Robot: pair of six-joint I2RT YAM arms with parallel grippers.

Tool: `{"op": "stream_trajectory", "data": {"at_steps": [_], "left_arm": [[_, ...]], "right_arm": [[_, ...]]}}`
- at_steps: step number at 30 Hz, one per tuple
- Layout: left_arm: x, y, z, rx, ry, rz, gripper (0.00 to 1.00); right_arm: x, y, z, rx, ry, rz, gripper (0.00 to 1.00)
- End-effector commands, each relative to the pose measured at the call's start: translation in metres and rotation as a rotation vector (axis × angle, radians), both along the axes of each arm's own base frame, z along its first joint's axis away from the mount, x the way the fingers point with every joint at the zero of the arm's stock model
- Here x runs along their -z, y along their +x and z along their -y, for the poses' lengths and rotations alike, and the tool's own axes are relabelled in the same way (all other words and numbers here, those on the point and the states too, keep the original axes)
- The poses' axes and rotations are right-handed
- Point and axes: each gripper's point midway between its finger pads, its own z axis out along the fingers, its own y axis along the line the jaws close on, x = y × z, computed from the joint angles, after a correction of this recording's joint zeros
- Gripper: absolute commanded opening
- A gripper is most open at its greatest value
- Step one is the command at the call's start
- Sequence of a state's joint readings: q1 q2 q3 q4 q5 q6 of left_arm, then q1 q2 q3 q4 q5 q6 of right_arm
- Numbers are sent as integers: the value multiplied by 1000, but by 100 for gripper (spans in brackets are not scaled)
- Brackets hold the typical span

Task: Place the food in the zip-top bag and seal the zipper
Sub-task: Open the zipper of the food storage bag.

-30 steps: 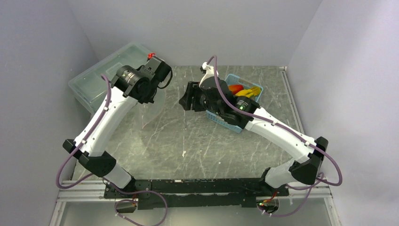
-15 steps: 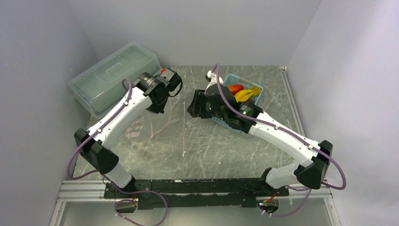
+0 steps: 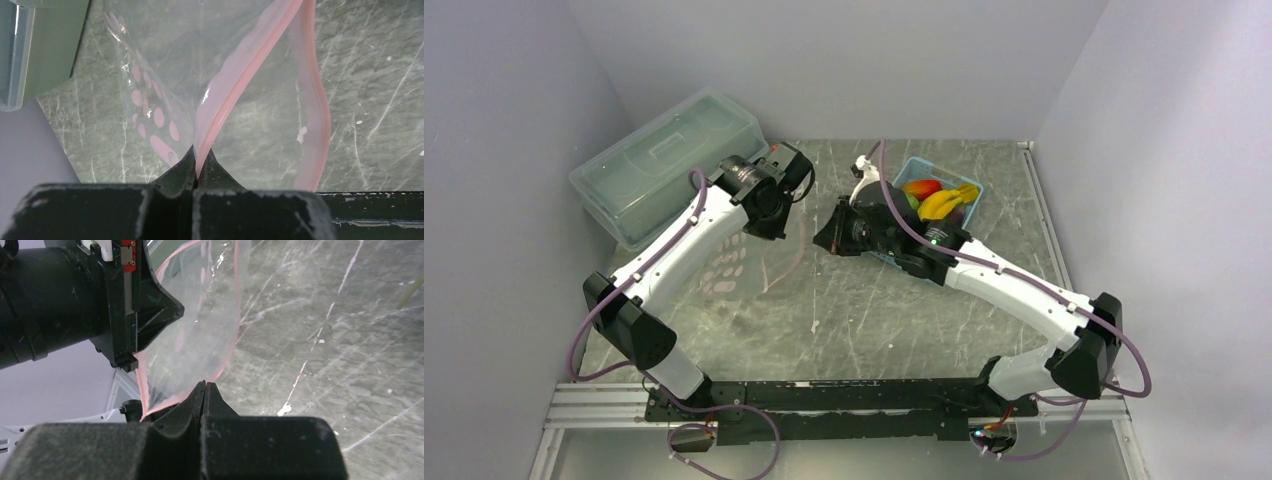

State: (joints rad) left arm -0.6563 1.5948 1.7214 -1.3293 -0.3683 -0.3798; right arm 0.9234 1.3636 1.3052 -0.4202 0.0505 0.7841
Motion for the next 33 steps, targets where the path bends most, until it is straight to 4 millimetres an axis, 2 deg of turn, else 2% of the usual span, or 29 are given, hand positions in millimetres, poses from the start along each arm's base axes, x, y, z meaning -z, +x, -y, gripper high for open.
{"op": "stream_trajectory", "data": {"at_steps": [1,9,13,21,27,29,33], "left_arm": [[-4,0,12,-7,-69,16,0],[-4,-2,23,4,-100,6,0],[-5,-4,28,11,-116,3,0],[-8,-9,38,23,-155,4,0],[-12,-11,43,25,-176,11,0],[-16,-12,45,27,-190,19,0],[-23,-12,45,28,-207,37,0]], "right_arm": [[-14,5,-23,-29,106,0,0],[3,16,-56,-52,148,-74,0],[20,25,-67,-38,133,-106,0],[53,38,-78,11,104,-164,0],[69,44,-84,41,92,-201,1],[75,45,-85,50,87,-213,5],[82,44,-85,56,86,-224,32]]}}
